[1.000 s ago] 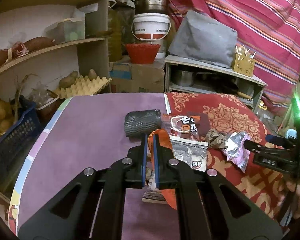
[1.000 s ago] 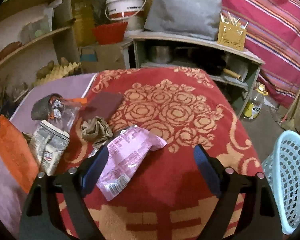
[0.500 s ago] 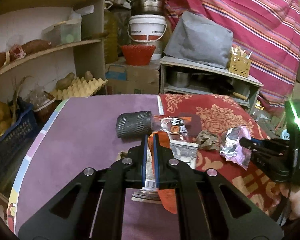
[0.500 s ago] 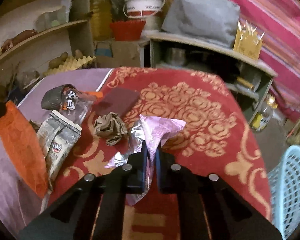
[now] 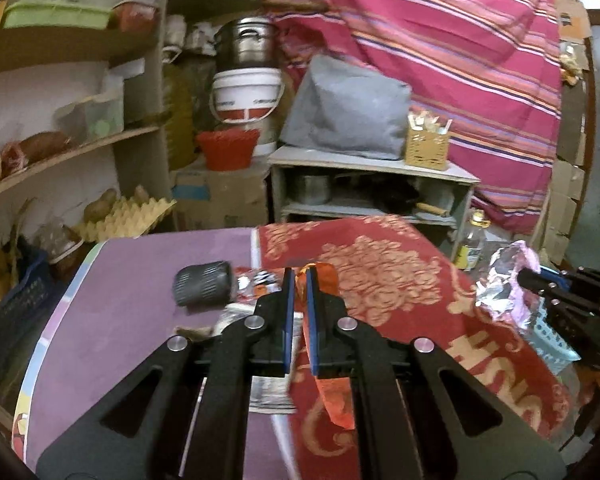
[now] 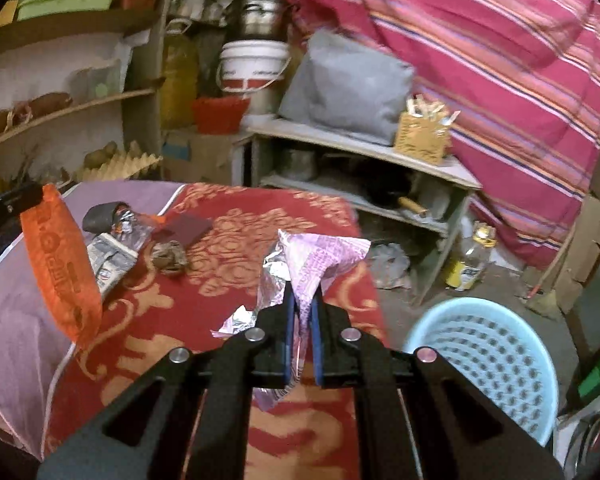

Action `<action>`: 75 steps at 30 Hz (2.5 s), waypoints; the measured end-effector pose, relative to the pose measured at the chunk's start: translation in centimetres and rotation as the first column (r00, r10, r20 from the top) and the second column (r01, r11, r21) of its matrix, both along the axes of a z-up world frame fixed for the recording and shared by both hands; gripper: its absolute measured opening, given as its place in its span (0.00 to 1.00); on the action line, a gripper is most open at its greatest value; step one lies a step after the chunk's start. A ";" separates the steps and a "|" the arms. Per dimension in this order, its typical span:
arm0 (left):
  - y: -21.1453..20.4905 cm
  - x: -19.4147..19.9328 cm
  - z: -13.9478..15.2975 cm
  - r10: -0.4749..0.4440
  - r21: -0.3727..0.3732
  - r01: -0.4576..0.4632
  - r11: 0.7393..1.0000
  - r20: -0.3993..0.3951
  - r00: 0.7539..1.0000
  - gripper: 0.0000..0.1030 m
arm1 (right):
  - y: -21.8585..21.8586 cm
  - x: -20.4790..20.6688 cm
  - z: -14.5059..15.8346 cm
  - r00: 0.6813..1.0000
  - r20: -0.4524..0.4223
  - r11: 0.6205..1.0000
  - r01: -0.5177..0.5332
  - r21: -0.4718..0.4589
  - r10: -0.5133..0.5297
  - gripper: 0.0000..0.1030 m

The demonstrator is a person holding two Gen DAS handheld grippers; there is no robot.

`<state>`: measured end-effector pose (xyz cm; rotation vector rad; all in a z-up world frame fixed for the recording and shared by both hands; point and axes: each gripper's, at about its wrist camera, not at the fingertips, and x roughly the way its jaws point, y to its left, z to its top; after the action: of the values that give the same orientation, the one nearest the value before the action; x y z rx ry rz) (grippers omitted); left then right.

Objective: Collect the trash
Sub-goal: 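Carry mesh bag and foil wrapper over the basket and open both tools, then move both open tools back over the table trash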

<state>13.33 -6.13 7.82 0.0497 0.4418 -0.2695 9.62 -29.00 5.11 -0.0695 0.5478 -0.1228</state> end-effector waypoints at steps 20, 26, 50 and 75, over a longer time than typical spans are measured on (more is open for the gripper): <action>-19.7 -3.4 0.3 -0.288 0.000 0.288 0.958 0.018 0.957 0.04 | -18.1 -8.3 -0.5 0.959 0.010 0.954 0.280 0.104 -0.282 0.07; -24.4 -3.9 -0.1 -0.348 -0.029 0.348 0.937 0.012 0.937 0.04 | -20.3 -8.7 -1.3 0.951 -0.004 0.945 0.306 0.118 -0.308 0.07; -29.4 -1.1 -5.7 -0.309 -0.006 0.309 0.951 -0.099 0.946 0.65 | -23.6 -7.9 -4.3 0.939 -0.093 0.931 0.342 0.128 -0.332 0.08; -13.5 -1.9 -1.6 -0.054 0.067 0.053 0.996 0.012 0.998 0.95 | -14.6 -5.5 -1.1 0.973 -0.010 0.969 0.231 0.088 -0.231 0.75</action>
<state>11.41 -19.67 6.21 0.1288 0.4357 -0.3070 4.08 -43.65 3.98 0.0812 0.5589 -0.3259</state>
